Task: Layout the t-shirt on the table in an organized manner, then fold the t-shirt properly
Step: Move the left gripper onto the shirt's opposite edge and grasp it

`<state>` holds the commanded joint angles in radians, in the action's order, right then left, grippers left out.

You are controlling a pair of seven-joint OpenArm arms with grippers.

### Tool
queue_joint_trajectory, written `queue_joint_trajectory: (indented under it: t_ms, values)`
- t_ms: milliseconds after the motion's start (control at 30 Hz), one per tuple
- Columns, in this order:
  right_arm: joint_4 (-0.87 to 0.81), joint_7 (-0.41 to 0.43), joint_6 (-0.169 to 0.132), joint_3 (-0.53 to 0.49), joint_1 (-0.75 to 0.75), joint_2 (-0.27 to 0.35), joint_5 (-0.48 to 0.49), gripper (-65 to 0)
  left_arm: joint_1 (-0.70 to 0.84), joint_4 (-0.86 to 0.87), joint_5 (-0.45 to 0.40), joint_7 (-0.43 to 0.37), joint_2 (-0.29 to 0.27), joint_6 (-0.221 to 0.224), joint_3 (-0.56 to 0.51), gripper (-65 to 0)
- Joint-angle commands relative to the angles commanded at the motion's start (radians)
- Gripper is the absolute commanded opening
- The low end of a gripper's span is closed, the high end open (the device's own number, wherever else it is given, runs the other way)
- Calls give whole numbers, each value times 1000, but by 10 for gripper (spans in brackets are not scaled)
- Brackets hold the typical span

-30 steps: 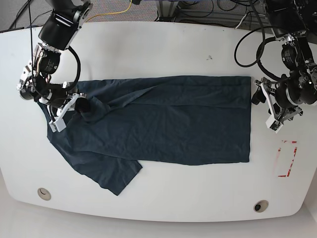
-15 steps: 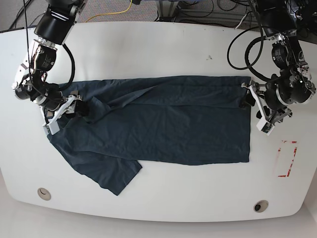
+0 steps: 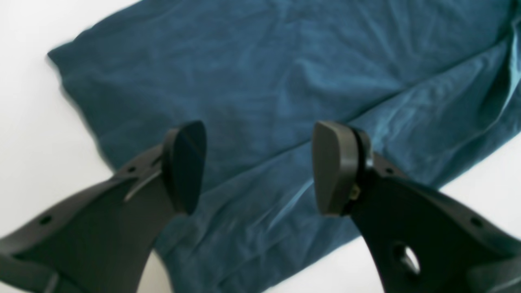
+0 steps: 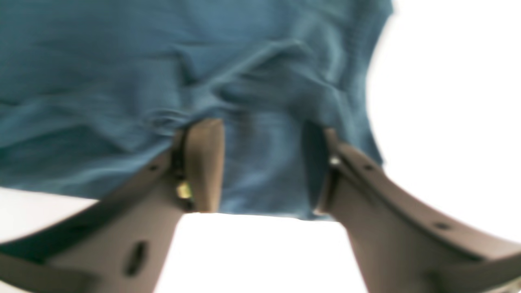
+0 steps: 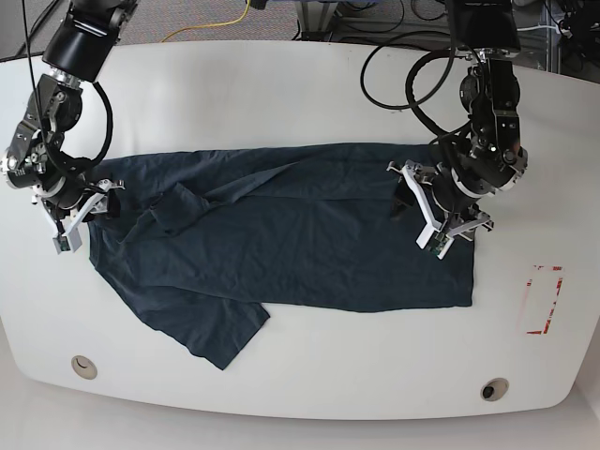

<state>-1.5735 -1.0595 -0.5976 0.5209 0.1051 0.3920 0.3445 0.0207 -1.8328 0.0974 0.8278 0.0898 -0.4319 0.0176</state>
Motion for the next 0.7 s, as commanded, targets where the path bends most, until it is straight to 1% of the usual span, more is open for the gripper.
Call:
queue_joint_trajectory:
  t_ms: [33, 100, 167, 233, 300, 333, 400, 467, 533, 633, 700]
  values:
    - [12, 23, 0, 0, -5, -3, -32, -311, 14, 0, -18, -25, -8, 8, -3, -267]
    - [35, 61, -2, 0, -11, -5, -74, -309, 34, -2, -35, -54, -17, 9, -3, -267]
    - [57, 97, -2, 0, -17, -3, -97, -306, 44, -3, -34, -55, -18, 9, -3, -267]
    - [81, 120, -2, 0, -18, -2, -104, -276, 51, -6, -34, -54, -18, 9, -3, -265]
    - [123, 132, -2, 6, -18, 0, -106, -179, 58, -8, -32, -51, -18, 9, -3, -265]
    - [130, 133, -2, 11, -18, 2, -109, -157, 61, -8, -32, -51, -18, 9, -3, -265]
    - [169, 149, -2, 54, -18, 9, -110, -43, 71, -14, -32, -51, -18, 9, -3, -265]
    - [195, 167, -3, 72, -18, 11, -110, 0, 71, -21, -32, -51, -18, 9, -3, -265]
    - [207, 181, -12, 77, -18, 14, -110, 0, 77, -21, -31, -51, -18, 9, -3, -265]
    - [210, 187, -37, 80, -18, 31, -112, 0, 83, -21, -31, -51, -17, 9, -3, -265]
    - [210, 187, -44, 81, -18, 32, -112, 0, 83, -21, -31, -51, -17, 5, -3, -265]
